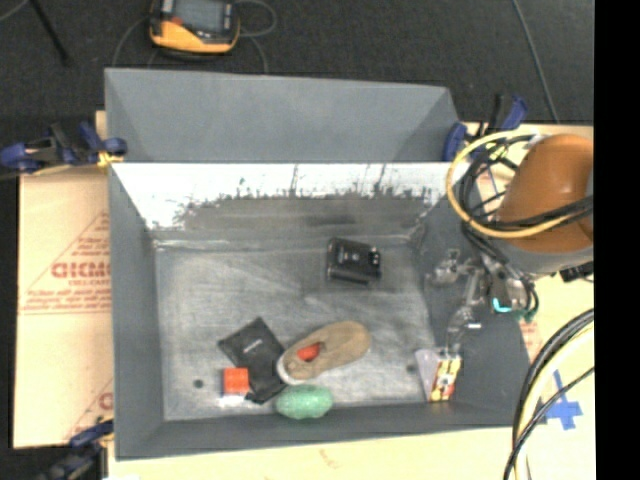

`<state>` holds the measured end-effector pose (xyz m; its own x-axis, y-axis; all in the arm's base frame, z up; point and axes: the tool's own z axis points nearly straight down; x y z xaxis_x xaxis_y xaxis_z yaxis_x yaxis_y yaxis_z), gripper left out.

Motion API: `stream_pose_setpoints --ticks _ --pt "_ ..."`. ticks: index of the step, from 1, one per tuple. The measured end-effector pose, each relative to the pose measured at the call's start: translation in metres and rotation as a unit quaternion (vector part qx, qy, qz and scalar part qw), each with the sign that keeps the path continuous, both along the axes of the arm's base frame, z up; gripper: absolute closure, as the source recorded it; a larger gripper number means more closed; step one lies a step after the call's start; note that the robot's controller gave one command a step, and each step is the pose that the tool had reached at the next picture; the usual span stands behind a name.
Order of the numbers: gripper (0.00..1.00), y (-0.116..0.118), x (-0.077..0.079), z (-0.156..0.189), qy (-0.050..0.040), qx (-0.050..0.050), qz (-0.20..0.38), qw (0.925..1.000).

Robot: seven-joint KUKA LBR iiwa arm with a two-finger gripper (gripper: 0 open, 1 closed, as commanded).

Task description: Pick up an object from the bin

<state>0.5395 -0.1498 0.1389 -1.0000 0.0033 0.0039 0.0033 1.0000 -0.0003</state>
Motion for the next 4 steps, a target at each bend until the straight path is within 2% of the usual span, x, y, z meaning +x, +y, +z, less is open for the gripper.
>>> stream_pose_setpoints --ticks 1,2,3,4 --pt "0.00 0.000 0.002 0.004 -0.0039 -0.001 0.002 1.0000" --pt "0.00 0.008 0.000 -0.007 -0.0064 -0.001 -0.020 0.9998" --pt "0.00 0.015 0.016 -0.041 -0.0075 0.000 -0.116 0.9932" --pt "0.00 0.025 0.014 -0.053 -0.0016 0.000 -0.146 0.9894"
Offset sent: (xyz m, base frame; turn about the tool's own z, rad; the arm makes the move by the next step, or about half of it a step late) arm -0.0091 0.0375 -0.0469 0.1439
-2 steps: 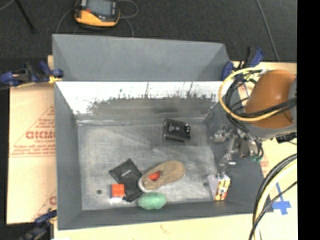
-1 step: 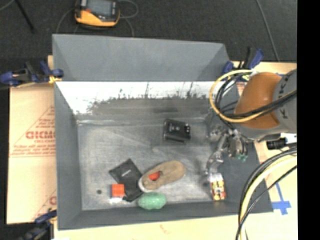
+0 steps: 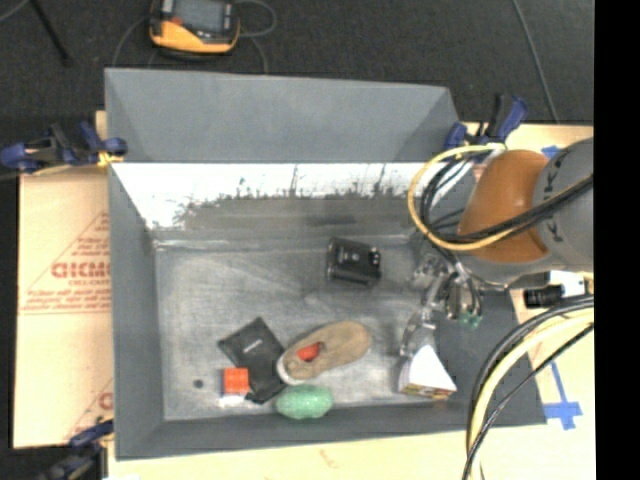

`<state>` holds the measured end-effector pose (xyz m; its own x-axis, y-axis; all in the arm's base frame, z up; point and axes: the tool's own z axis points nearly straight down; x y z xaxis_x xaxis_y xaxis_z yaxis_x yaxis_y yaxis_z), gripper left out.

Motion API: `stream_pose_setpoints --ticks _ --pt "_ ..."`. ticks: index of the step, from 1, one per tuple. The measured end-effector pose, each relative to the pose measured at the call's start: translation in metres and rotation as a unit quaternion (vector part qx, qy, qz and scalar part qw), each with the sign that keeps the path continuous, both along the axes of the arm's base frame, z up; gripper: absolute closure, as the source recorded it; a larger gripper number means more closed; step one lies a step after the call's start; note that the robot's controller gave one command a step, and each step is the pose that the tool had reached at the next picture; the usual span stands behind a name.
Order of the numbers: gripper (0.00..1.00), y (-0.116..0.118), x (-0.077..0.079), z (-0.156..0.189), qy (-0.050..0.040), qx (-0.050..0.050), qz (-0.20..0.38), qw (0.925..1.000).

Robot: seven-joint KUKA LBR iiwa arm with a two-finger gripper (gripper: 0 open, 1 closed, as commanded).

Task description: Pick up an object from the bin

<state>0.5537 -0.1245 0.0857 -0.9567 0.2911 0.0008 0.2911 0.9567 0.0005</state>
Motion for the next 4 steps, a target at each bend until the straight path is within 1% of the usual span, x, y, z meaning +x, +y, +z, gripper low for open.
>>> stream_pose_setpoints --ticks 1,2,3,4 --pt "0.00 0.035 -0.007 0.017 -0.0007 -0.001 0.073 0.9973" --pt "0.00 0.048 0.002 0.012 -0.0033 -0.001 0.122 0.9925" --pt "0.00 0.061 0.006 0.006 -0.0025 -0.001 0.026 0.9997" --pt "0.00 0.087 0.004 -0.002 -0.0039 -0.004 0.065 0.9978"
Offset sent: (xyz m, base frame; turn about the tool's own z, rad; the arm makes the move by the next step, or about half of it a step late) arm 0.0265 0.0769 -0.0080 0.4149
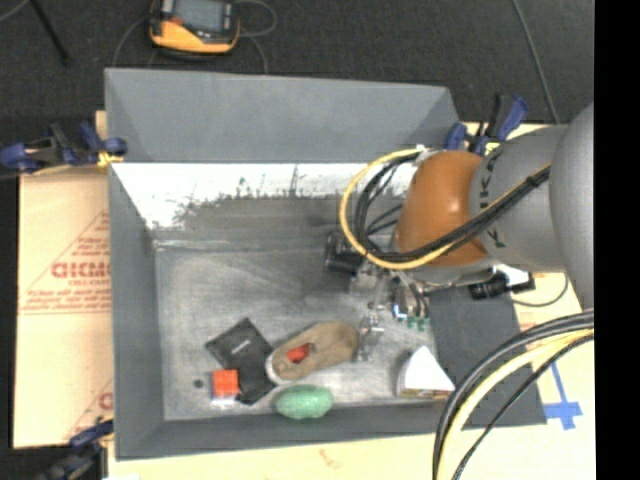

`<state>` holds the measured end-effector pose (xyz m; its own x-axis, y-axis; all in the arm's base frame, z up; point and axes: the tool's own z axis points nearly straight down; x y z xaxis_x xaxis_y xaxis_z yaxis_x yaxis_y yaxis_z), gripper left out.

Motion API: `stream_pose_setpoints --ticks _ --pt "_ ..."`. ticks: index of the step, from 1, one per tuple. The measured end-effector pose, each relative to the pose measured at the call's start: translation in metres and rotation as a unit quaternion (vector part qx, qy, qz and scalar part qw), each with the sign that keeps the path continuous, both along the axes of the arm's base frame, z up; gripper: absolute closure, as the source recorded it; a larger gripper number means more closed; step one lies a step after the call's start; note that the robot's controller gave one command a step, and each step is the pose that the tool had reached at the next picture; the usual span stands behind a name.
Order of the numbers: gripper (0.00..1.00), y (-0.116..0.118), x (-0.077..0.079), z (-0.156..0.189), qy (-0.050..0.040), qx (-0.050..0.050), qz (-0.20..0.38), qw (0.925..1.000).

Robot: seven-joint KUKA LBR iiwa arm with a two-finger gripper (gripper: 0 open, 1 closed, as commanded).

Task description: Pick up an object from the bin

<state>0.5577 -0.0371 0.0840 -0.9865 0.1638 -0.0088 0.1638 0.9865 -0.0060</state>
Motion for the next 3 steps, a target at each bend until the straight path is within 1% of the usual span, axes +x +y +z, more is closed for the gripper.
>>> stream_pose_setpoints --ticks 1,2,3 --pt "0.00 0.015 -0.008 -0.004 0.0031 0.003 0.089 0.9961" --pt "1.00 0.029 -0.017 -0.010 -0.0037 0.001 0.054 0.9985" --pt "1.00 0.029 -0.017 -0.010 -0.0037 0.001 0.055 0.9985"
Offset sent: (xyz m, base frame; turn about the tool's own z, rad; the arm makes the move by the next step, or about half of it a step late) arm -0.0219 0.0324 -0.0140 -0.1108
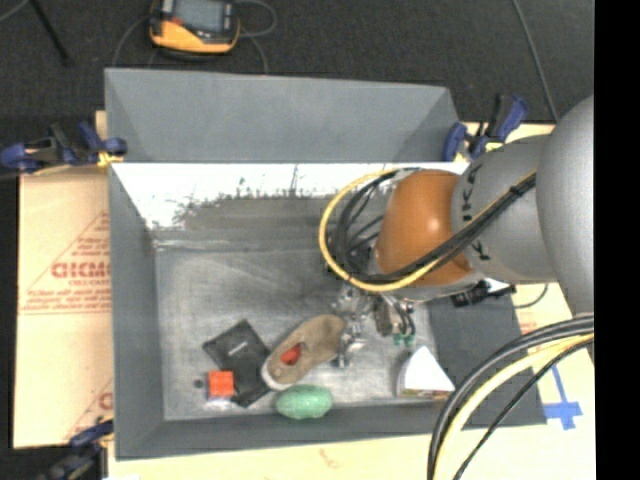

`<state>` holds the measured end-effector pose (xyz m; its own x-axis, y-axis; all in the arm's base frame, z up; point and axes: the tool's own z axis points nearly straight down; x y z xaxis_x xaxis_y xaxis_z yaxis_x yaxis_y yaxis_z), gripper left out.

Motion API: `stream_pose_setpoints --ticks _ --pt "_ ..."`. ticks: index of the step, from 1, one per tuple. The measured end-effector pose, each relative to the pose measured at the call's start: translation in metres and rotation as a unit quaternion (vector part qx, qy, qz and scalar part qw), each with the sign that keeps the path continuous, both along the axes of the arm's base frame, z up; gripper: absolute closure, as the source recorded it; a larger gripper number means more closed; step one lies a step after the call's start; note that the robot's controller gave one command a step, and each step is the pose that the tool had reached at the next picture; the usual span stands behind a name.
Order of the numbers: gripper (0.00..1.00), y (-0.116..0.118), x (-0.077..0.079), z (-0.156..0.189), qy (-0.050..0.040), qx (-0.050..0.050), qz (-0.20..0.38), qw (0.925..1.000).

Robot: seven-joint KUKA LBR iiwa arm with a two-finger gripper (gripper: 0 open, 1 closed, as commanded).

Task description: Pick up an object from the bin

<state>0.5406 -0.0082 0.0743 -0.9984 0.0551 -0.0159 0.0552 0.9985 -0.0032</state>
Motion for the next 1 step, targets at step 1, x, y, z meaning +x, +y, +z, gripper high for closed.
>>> stream_pose_setpoints --ticks 1 --pt "1.00 0.0087 -0.0178 0.1389 0.0060 0.002 0.002 1.0000"
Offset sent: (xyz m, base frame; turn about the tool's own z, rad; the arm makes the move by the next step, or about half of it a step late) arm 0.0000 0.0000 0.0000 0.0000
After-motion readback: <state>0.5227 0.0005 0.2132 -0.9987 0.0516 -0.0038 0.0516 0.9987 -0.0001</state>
